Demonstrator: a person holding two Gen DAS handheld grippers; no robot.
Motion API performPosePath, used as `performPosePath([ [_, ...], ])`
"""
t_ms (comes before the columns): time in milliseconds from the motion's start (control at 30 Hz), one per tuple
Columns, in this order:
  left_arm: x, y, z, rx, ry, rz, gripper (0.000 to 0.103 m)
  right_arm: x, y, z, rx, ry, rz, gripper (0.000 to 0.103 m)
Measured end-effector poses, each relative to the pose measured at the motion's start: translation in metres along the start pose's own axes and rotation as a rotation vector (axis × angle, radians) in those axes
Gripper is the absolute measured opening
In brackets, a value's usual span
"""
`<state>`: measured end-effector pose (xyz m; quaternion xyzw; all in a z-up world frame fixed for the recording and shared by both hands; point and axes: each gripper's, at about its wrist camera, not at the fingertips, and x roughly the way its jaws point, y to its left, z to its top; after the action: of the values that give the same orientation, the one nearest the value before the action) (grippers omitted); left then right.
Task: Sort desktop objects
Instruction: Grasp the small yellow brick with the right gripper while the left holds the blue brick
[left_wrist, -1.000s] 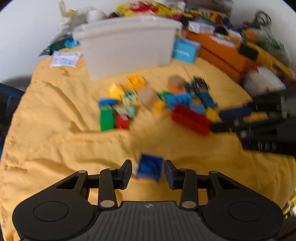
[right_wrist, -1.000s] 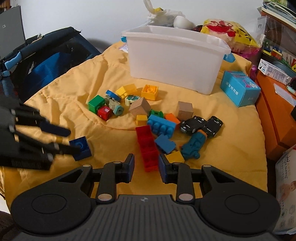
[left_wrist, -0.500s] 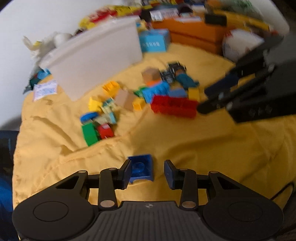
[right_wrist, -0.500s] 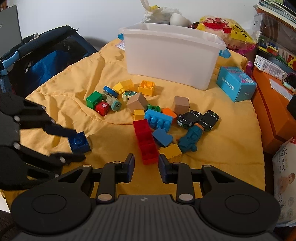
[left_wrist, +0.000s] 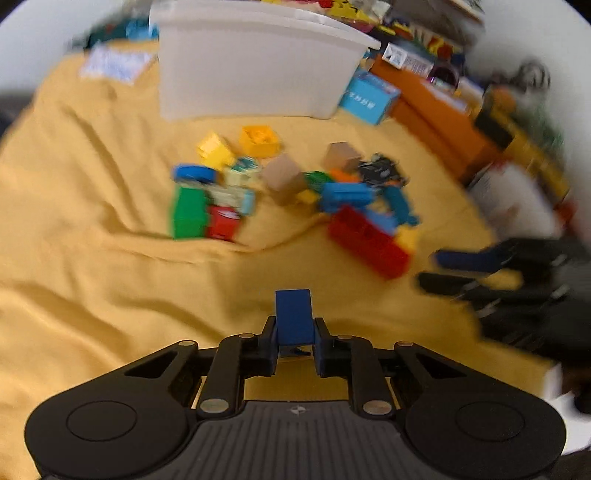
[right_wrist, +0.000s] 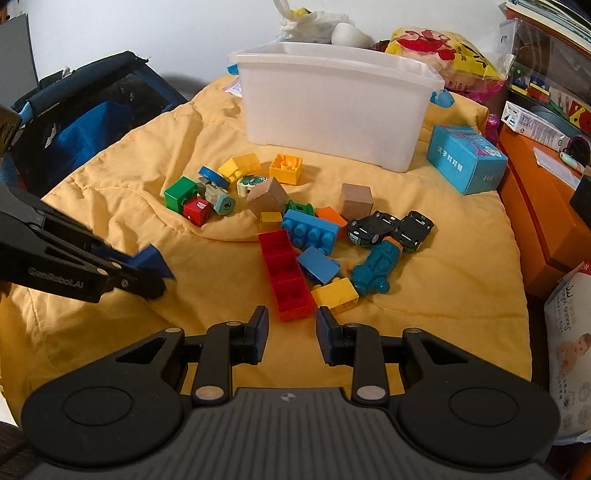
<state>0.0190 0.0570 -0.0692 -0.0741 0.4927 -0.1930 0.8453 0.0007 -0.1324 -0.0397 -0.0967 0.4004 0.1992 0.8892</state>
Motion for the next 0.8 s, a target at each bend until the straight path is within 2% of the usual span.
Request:
performPosePath([
  [67, 0.007, -0.003, -0.005, -0.053, 0.022, -0.060, 0.021, 0.002, -0.001, 0.002, -0.002, -0.006, -0.013, 0.032],
  [200, 0.013, -0.006, -0.013, -0.073, 0.029, -0.061, 0.023, 0.007, -0.008, 0.009, 0.016, -0.015, -0.058, 0.032],
  [267, 0.010, -0.003, -0.011, -0.088, 0.022, -0.041, 0.028, 0.011, -0.014, 0.010, 0.020, -0.008, -0.088, 0.032],
  [300, 0.007, -0.002, -0.011, -0.080, 0.011, -0.019, 0.036, 0.012, -0.017, 0.010, 0.024, -0.005, -0.098, 0.032],
  [400, -0.007, -0.006, -0.010, -0.014, -0.040, 0.065, 0.047, 0.018, -0.023, 0.008, 0.005, 0.021, -0.129, 0.032],
  [533, -0.019, -0.013, -0.010, 0.043, -0.080, 0.116, 0.048, 0.021, -0.020, 0.005, -0.031, 0.058, -0.096, 0.032],
  [700, -0.019, -0.021, -0.012, 0.067, -0.078, 0.107, 0.048, 0.029, -0.004, 0.010, -0.055, 0.058, -0.068, 0.032],
  [800, -0.016, -0.027, -0.015, 0.079, -0.067, 0.100, 0.048, 0.032, 0.002, 0.017, -0.068, 0.035, -0.089, 0.034],
])
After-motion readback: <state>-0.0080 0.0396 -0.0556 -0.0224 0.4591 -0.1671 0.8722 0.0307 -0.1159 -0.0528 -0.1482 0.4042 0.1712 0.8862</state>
